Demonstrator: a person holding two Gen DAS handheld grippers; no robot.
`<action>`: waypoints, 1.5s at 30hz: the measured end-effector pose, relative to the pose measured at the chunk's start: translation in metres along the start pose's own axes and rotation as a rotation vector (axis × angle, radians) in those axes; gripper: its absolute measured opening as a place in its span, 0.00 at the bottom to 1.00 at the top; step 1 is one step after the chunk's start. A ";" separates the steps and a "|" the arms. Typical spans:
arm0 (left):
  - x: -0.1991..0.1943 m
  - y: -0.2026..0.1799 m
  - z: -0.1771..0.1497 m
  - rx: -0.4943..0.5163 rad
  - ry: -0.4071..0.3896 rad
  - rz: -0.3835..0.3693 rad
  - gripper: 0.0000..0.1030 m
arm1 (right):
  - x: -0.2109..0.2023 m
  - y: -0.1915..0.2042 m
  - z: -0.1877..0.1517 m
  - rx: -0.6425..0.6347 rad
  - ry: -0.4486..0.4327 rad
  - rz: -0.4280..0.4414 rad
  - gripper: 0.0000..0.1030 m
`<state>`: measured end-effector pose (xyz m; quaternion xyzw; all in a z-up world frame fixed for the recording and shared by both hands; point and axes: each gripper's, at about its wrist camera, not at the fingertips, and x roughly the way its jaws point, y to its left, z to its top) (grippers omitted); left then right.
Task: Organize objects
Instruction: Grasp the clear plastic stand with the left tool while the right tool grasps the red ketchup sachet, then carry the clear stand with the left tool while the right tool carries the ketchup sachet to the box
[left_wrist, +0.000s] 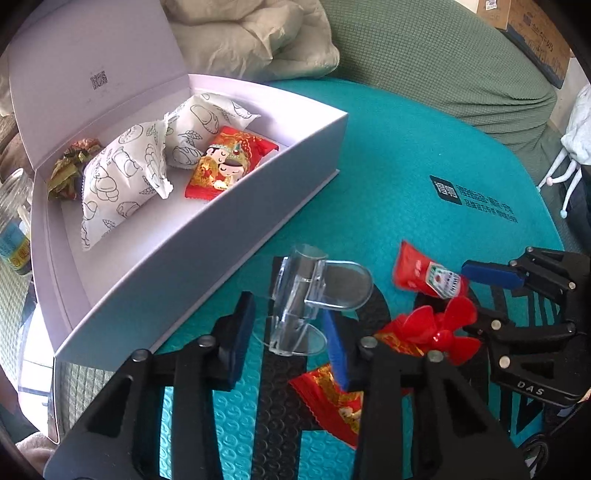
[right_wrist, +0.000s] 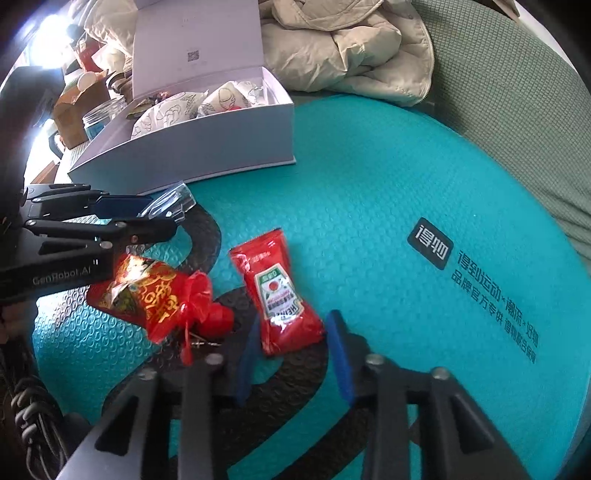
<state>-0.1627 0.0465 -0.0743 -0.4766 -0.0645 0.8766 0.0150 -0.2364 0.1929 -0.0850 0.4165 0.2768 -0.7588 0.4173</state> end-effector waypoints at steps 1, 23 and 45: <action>-0.002 0.002 -0.001 -0.008 0.004 -0.009 0.33 | -0.001 0.003 0.000 0.004 0.006 -0.001 0.32; -0.044 0.020 -0.056 -0.093 0.091 -0.105 0.33 | -0.028 0.049 -0.037 0.009 0.123 0.023 0.44; -0.052 0.053 -0.071 -0.181 0.019 -0.197 0.33 | -0.022 0.067 -0.007 -0.021 0.061 -0.003 0.21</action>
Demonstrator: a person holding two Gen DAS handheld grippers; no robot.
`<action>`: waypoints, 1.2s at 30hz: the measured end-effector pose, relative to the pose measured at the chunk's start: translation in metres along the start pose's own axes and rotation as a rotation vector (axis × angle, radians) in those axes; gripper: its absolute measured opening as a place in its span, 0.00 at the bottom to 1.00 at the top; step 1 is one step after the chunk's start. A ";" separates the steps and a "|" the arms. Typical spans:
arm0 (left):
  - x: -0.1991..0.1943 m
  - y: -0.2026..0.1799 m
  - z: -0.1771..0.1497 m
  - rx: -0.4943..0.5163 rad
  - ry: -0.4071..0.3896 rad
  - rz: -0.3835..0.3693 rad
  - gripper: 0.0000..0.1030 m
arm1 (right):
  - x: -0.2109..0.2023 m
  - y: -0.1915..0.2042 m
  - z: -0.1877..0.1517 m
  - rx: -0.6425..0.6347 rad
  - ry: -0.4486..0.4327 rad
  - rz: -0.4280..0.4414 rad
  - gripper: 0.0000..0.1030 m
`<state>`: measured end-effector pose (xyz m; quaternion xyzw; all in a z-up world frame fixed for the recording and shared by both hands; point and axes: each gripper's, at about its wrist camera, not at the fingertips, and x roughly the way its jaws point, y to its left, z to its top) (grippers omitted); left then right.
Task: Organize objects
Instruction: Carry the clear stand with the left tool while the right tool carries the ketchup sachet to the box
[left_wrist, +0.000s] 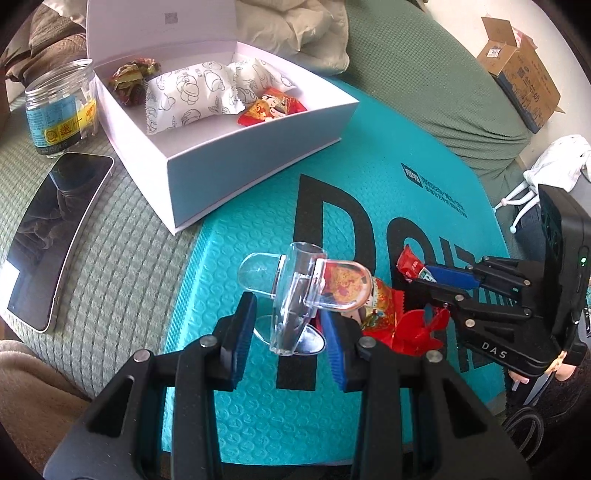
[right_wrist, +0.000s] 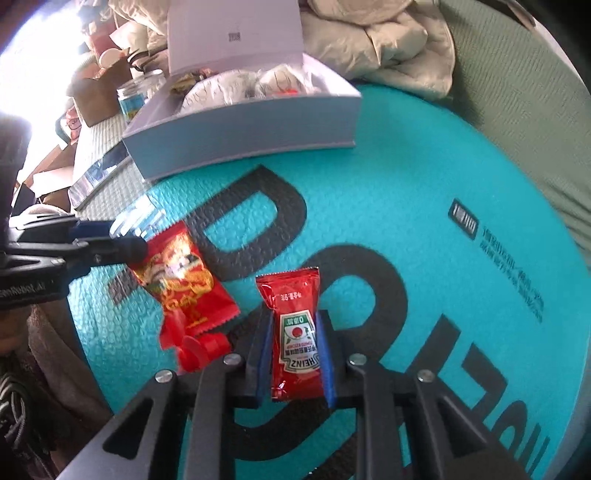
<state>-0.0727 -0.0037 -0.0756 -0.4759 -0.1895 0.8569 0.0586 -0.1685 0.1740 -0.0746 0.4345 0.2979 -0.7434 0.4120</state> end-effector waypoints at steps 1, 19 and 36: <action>0.000 0.001 0.000 -0.006 -0.002 -0.003 0.33 | -0.003 0.002 0.003 -0.009 -0.010 -0.006 0.21; -0.015 0.032 -0.003 -0.103 -0.040 -0.026 0.16 | -0.026 0.050 0.037 -0.112 -0.081 0.010 0.21; -0.011 0.007 0.006 -0.003 -0.097 -0.066 0.78 | -0.020 0.030 0.025 -0.058 -0.091 0.072 0.22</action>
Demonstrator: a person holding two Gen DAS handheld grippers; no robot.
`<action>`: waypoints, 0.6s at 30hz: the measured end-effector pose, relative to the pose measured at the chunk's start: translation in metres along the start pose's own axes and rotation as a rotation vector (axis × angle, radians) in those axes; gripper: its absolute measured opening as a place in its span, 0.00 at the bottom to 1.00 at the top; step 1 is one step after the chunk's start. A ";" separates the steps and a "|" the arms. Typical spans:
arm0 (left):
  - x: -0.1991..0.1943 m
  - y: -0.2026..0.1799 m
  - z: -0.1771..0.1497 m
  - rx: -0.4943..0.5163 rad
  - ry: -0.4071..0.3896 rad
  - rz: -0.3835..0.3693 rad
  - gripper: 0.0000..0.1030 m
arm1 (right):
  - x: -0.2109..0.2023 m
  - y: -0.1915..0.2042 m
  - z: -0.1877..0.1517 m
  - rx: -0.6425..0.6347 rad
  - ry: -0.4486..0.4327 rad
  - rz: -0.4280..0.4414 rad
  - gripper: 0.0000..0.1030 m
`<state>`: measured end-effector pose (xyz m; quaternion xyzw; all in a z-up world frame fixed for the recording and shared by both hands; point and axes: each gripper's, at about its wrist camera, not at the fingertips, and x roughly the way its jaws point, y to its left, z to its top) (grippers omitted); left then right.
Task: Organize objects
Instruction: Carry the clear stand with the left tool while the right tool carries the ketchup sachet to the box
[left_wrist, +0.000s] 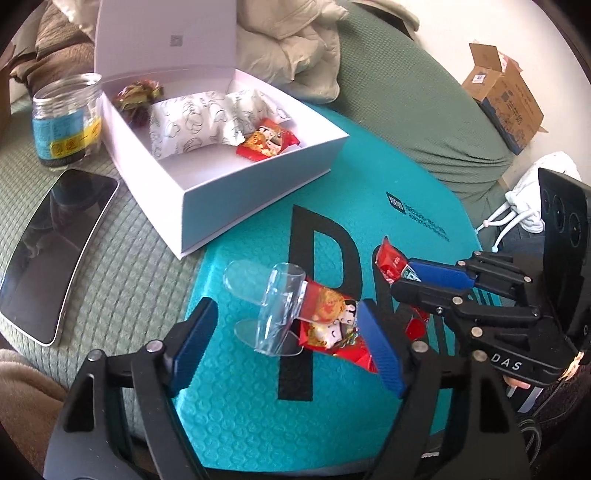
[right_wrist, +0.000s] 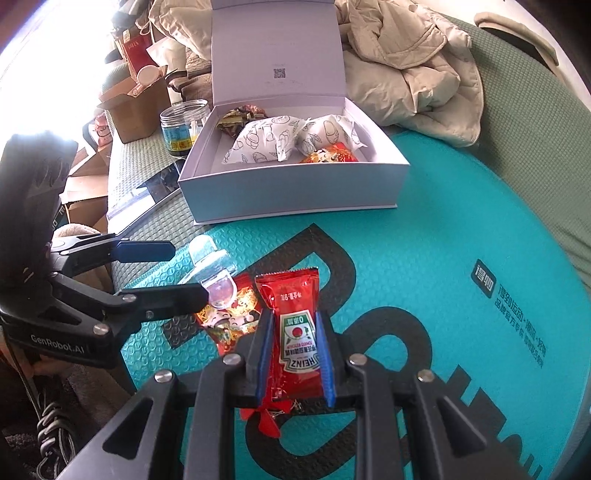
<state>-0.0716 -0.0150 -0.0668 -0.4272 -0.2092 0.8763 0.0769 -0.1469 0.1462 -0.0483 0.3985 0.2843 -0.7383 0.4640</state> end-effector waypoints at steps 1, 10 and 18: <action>0.004 -0.002 0.001 0.007 0.010 0.010 0.79 | 0.000 -0.001 -0.001 0.000 -0.002 -0.001 0.22; 0.027 -0.014 0.004 0.051 0.044 0.058 0.89 | 0.008 -0.015 -0.007 0.027 -0.017 0.028 0.22; 0.029 -0.020 0.003 0.087 0.028 0.163 0.72 | 0.015 -0.020 -0.011 0.028 -0.016 0.037 0.22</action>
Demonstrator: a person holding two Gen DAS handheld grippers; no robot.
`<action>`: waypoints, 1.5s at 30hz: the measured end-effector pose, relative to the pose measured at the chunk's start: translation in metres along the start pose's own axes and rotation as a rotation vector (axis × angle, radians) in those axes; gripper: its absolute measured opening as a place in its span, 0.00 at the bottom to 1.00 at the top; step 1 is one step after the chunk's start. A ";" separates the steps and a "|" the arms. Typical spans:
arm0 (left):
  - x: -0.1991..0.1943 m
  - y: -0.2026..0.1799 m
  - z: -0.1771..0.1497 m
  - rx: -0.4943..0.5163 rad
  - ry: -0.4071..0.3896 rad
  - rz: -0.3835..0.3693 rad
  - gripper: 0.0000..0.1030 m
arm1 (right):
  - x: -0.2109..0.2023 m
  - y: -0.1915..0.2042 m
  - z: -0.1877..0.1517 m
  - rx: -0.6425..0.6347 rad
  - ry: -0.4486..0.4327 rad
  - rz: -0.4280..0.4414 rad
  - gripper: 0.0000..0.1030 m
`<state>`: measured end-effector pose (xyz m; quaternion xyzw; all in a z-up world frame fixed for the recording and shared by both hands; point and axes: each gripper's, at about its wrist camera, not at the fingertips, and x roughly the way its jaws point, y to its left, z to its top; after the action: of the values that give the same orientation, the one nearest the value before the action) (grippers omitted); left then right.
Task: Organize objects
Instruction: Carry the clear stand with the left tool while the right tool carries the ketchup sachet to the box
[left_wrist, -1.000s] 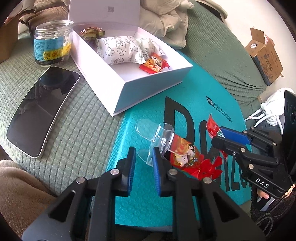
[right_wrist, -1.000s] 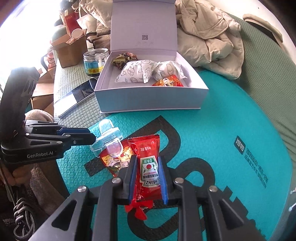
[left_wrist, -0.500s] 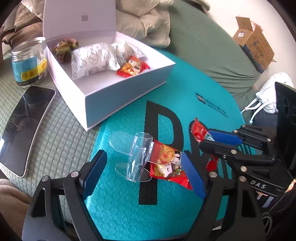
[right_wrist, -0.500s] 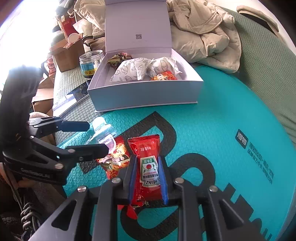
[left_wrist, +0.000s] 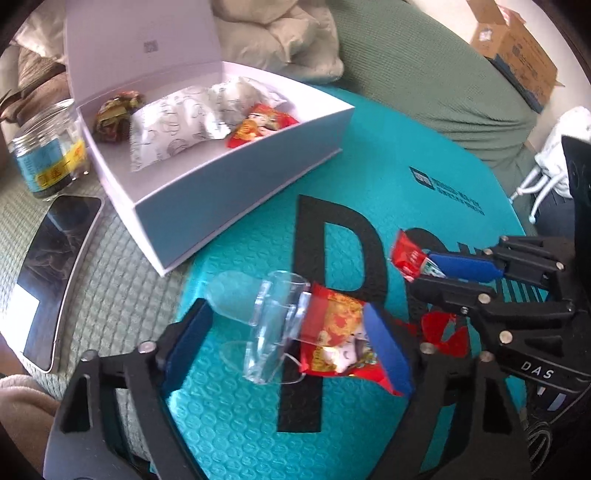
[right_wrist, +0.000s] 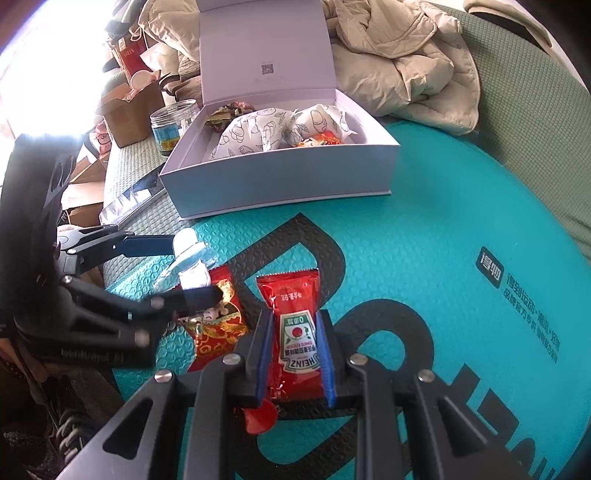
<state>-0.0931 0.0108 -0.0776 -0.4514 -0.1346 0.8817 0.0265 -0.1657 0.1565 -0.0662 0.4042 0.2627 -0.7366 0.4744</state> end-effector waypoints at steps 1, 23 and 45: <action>-0.001 0.004 0.000 -0.013 -0.009 0.000 0.66 | 0.001 -0.001 0.000 0.002 0.001 0.001 0.22; -0.045 0.004 0.009 -0.043 -0.097 -0.011 0.66 | -0.033 0.010 0.023 -0.039 -0.130 0.079 0.22; -0.112 0.052 0.021 -0.179 -0.247 0.132 0.66 | -0.061 0.064 0.077 -0.177 -0.253 0.104 0.22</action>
<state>-0.0397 -0.0624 0.0084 -0.3479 -0.1850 0.9148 -0.0885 -0.1205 0.1006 0.0266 0.2778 0.2436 -0.7298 0.5751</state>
